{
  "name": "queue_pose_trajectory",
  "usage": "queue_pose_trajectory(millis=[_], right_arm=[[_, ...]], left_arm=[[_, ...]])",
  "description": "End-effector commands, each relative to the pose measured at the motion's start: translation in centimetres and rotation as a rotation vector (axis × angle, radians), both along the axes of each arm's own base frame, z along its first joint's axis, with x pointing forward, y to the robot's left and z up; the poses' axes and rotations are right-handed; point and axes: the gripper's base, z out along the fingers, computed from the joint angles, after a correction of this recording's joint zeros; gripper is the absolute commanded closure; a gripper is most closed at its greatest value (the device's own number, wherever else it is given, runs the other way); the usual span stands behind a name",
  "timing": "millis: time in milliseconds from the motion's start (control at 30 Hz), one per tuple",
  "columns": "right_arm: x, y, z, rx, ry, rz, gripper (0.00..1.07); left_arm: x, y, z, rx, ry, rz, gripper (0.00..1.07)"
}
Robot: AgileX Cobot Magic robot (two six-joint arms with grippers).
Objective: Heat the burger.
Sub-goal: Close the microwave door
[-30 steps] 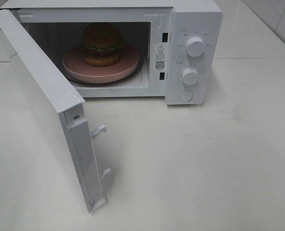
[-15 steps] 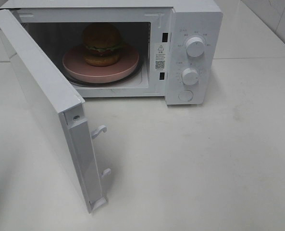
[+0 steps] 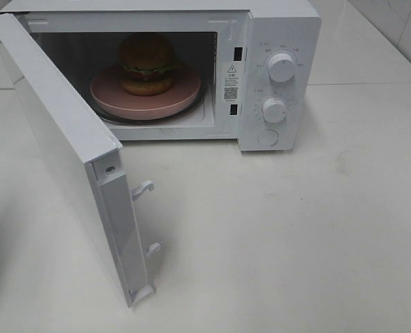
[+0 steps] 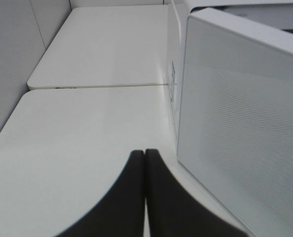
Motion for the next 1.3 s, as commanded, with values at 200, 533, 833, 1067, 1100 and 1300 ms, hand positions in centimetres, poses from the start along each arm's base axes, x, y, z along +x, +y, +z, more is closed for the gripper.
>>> queue_pose_trajectory(millis=[200,533,833,1067,1100,1300], right_arm=[[-0.4,0.0,-0.1,-0.003,-0.03,-0.009,0.38],[-0.4,0.0,-0.1,-0.003,-0.03,-0.009,0.38],[-0.4,0.0,-0.1,-0.003,-0.03,-0.009,0.38],[-0.4,0.0,-0.1,-0.003,-0.03,-0.009,0.38],[-0.4,0.0,-0.1,-0.003,-0.03,-0.009,0.38],[-0.4,0.0,-0.1,-0.003,-0.03,-0.009,0.38]], left_arm=[[2.1,-0.7,-1.9,0.076,-0.078,-0.091,1.07],[4.1,-3.1,-4.3,0.052,-0.1,-0.354,1.07],[5.3,-4.1,-6.6,-0.01,-0.099,-0.448,1.07],[5.5,-5.4,-7.3,-0.071,-0.071,-0.448,1.07],[5.6,-5.6,-7.4,-0.081,-0.066,-0.441,1.07],[6.4,-7.4,-7.9,-0.114,-0.045,-0.461,1.07]])
